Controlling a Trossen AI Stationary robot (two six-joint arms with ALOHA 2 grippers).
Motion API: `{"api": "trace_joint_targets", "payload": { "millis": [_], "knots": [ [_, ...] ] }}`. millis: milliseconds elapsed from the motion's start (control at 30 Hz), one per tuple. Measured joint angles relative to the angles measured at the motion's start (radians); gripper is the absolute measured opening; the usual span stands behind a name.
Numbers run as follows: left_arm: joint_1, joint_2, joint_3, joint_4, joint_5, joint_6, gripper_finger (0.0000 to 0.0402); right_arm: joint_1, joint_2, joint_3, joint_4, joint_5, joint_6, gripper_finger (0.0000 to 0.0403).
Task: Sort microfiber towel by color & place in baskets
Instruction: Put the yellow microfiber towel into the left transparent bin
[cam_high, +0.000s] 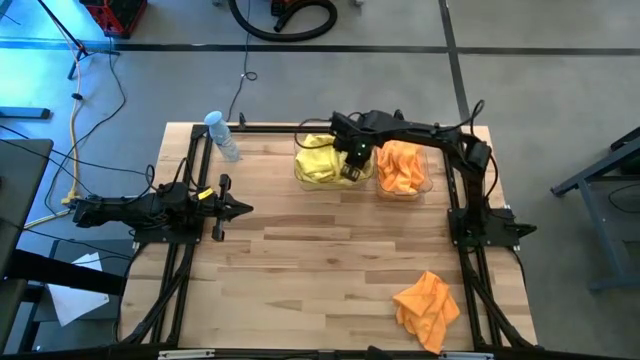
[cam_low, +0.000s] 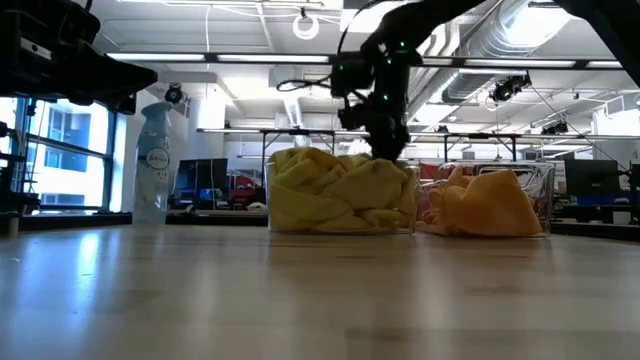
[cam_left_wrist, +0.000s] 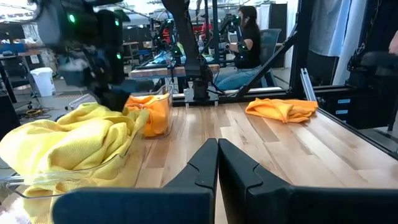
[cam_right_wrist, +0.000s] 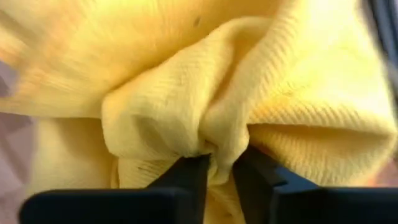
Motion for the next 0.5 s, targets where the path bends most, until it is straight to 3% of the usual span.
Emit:
{"api": "trace_joint_targets", "payload": {
  "millis": [333,500],
  "knots": [
    [0.0,0.0,0.0,0.0,0.0,0.0,0.0,0.002,0.0,0.224,-0.131,0.001,0.053,0.0144],
    [0.0,0.0,0.0,0.0,0.0,0.0,0.0,0.007,-0.002,0.247,-0.025,0.001,0.122,0.0153]
  ]
}}
